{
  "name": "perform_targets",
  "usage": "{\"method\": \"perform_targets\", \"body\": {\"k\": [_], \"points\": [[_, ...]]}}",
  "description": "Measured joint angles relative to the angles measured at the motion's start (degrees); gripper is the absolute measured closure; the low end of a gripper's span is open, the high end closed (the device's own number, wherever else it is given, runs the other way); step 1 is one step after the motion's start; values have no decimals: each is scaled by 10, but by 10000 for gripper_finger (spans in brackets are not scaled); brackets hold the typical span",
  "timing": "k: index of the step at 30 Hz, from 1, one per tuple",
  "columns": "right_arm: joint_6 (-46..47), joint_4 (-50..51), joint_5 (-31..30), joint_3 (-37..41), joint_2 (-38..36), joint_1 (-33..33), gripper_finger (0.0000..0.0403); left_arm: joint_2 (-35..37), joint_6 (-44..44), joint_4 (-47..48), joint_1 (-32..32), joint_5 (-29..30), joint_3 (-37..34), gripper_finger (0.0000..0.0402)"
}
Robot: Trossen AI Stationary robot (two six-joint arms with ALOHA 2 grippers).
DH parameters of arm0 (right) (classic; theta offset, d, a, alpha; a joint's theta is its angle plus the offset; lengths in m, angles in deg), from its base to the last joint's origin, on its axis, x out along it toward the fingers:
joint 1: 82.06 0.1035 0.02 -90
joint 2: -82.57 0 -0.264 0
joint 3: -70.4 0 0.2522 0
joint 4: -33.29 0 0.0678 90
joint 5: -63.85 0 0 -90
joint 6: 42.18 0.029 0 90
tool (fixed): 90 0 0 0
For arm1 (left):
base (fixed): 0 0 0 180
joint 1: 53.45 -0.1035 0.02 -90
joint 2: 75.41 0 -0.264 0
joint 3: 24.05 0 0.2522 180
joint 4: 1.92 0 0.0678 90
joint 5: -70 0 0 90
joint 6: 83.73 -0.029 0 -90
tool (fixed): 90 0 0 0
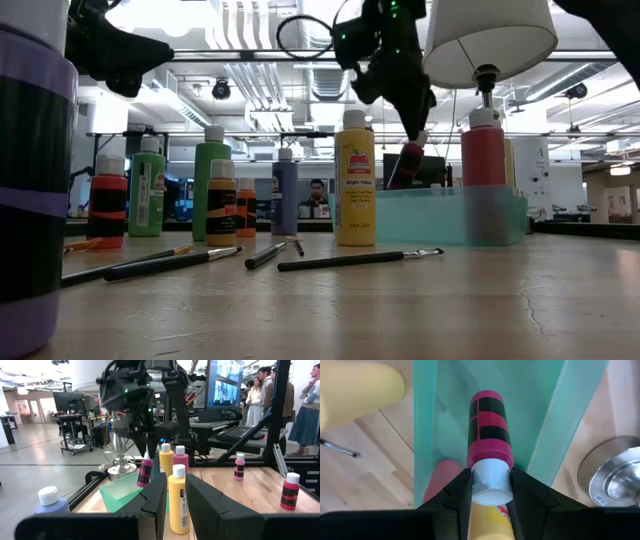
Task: Pick & Place Paint Supplies
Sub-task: Put the small dark pink paint bottle into the green bin
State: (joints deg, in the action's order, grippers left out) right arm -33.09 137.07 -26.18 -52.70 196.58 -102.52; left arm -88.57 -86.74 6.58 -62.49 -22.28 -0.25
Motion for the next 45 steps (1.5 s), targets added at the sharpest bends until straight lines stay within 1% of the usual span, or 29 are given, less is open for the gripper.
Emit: {"method": "perform_targets", "body": {"k": [7, 13, 15, 24, 35, 45], "points": [[-39, 0, 2, 6, 13, -23, 294, 0, 0, 0, 0, 0, 0, 326], [-50, 0, 7, 27, 12, -43, 294, 0, 0, 0, 0, 0, 0, 326], [-55, 0, 17, 43, 11, -46, 294, 0, 0, 0, 0, 0, 0, 326], [-68, 0, 19, 120, 3, -45, 294, 0, 0, 0, 0, 0, 0, 326], [-76, -2, 13, 224, -41, -49, 294, 0, 0, 0, 0, 0, 0, 326], [-79, -4, 13, 234, -34, -49, 294, 0, 0, 0, 0, 0, 0, 326]]}}
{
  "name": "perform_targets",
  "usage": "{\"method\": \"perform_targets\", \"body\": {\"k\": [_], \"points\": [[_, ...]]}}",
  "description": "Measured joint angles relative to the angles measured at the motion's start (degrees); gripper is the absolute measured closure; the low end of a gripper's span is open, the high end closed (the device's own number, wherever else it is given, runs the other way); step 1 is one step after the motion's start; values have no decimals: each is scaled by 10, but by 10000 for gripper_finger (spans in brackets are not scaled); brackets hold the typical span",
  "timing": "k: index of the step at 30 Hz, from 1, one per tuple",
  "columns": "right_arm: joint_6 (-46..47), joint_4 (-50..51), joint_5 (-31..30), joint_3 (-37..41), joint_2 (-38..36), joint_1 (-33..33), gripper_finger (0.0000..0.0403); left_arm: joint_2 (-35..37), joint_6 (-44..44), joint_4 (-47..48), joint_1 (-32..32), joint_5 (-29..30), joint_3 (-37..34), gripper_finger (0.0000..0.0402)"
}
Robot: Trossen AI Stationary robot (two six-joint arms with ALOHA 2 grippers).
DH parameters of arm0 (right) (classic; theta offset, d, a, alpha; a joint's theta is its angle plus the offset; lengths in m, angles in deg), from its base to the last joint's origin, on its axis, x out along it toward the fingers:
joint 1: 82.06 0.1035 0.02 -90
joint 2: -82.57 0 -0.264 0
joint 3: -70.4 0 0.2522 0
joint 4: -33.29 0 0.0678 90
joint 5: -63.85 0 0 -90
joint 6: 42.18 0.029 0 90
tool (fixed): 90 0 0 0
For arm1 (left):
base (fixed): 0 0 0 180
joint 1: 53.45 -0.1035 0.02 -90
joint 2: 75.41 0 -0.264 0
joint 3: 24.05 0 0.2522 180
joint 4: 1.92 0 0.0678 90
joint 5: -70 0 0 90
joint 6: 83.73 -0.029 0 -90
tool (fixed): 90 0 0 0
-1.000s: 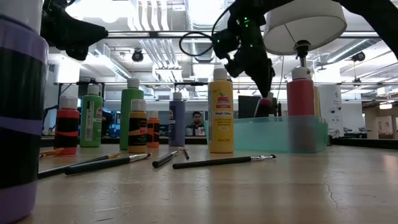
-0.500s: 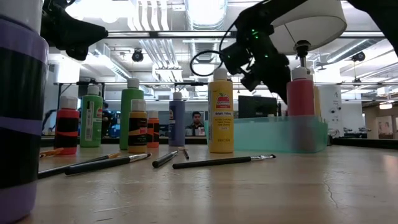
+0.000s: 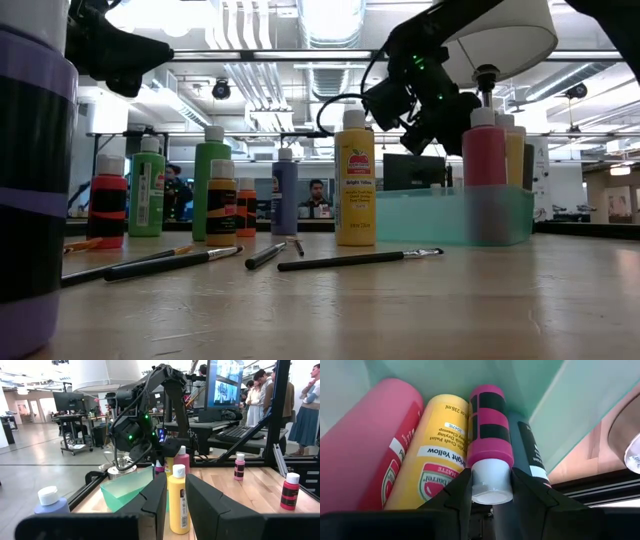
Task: Pick & Place Paint Supplies
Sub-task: Put the small dark pink paint bottle into the green bin
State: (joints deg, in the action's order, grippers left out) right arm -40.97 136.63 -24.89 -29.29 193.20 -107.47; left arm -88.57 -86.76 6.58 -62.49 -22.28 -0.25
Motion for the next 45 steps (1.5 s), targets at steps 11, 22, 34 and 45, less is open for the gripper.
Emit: {"method": "perform_targets", "body": {"k": [11, 22, 34, 45], "points": [[-3, -8, -1, 0, 0, -5, 294, 0, 0, 0, 0, 0, 0, 326], [-3, -19, 1, 0, 0, -23, 294, 0, 0, 0, 0, 0, 0, 326], [-3, -20, 2, 0, 0, -28, 282, 0, 0, 0, 0, 0, 0, 326], [-2, -19, 1, 0, 1, -27, 244, 0, 0, 0, 0, 0, 0, 326]]}}
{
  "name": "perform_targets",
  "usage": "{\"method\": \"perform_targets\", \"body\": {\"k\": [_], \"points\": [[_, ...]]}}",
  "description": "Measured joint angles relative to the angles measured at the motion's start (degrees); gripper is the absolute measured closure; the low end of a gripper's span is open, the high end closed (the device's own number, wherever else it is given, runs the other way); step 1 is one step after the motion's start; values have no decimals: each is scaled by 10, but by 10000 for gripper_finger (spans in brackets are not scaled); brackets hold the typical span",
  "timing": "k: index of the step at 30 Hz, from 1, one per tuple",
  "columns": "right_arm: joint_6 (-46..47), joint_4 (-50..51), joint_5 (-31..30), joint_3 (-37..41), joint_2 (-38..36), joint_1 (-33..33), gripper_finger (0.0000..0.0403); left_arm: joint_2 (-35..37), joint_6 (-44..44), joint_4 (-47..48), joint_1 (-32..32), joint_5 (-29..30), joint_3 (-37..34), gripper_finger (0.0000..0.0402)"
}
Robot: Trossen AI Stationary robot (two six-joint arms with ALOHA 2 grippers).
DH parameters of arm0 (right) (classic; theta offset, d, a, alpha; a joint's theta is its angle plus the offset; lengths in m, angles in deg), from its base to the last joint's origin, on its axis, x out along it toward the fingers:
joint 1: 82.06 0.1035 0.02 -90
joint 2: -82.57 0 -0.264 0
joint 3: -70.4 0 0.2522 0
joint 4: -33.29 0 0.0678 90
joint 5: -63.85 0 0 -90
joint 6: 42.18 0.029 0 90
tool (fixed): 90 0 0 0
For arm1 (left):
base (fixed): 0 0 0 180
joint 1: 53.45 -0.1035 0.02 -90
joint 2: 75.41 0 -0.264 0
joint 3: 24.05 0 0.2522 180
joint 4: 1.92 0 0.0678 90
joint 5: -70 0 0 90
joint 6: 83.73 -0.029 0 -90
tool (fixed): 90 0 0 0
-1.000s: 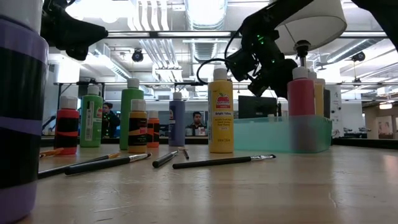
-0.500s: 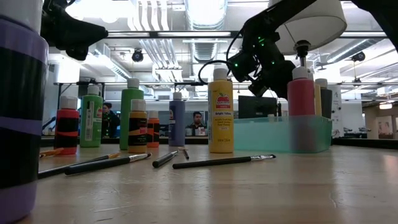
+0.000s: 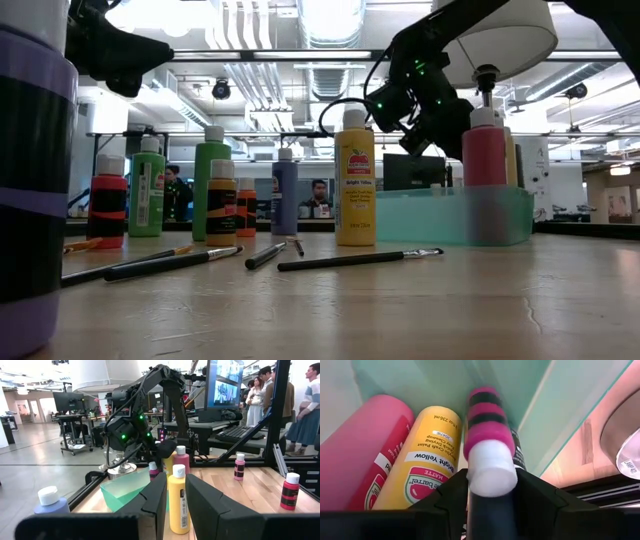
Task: Pick & Place Paint Supplies
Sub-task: Put the small dark pink paint bottle into the green bin, then put the small light pink paint bottle into the green bin
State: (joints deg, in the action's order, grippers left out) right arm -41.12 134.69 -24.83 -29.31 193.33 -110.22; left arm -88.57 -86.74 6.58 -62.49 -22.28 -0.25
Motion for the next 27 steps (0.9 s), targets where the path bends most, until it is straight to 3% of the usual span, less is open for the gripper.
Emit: {"method": "perform_targets", "body": {"k": [8, 15, 27], "points": [[11, 0, 0, -21, 0, 0, 207, 0, 0, 0, 0, 0, 0, 326], [20, 3, 0, -95, 0, 1, 188, 0, 0, 0, 0, 0, 0, 326], [56, 5, 50, -295, 0, 34, 221, 0, 0, 0, 0, 0, 0, 326]]}}
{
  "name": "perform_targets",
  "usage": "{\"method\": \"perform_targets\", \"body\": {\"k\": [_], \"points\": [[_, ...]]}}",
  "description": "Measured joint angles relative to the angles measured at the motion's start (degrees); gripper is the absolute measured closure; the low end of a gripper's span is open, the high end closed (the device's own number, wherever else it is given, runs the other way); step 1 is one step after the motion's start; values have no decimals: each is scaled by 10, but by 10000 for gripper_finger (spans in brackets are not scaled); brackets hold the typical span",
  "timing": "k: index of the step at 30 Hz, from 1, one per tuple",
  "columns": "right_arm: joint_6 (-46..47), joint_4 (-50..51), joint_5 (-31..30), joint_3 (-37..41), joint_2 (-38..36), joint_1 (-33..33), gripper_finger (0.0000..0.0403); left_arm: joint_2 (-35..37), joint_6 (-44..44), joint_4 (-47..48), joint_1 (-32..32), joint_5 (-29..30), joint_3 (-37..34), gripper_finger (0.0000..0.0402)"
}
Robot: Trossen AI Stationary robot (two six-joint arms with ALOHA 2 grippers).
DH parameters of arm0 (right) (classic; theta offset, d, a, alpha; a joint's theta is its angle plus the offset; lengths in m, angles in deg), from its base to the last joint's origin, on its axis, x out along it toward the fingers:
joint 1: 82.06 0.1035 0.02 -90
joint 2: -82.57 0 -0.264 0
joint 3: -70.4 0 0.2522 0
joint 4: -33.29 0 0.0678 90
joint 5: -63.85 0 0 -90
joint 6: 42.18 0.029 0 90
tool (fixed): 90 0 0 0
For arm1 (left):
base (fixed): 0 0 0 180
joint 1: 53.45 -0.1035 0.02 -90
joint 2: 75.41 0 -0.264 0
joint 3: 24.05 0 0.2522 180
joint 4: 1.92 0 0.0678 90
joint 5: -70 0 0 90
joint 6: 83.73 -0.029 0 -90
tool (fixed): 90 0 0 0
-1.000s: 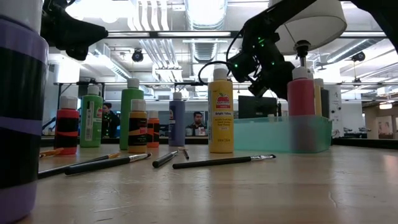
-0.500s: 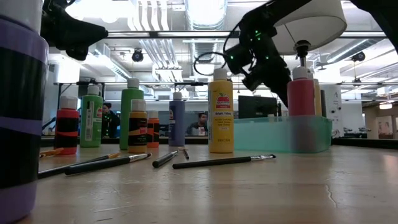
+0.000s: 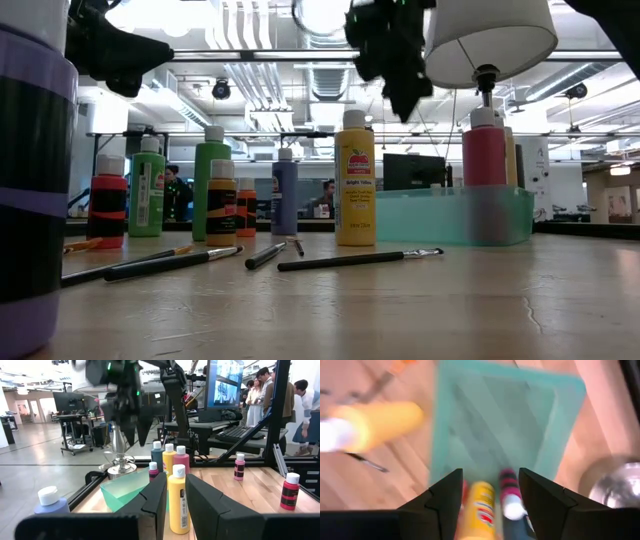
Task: Pick & Place Paint Supplies
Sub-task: Put the small light pink paint bottle into the green bin
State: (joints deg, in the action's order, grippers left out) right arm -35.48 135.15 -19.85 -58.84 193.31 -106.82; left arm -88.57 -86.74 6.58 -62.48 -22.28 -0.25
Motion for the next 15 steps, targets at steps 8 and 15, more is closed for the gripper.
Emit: {"method": "perform_targets", "body": {"k": [8, 15], "points": [[32, 19, 2, -118, -1, 78, 257, 0, 0, 0, 0, 0, 0, 326], [75, 19, 2, -178, -6, 175, 282, 0, 0, 0, 0, 0, 0, 326]]}}
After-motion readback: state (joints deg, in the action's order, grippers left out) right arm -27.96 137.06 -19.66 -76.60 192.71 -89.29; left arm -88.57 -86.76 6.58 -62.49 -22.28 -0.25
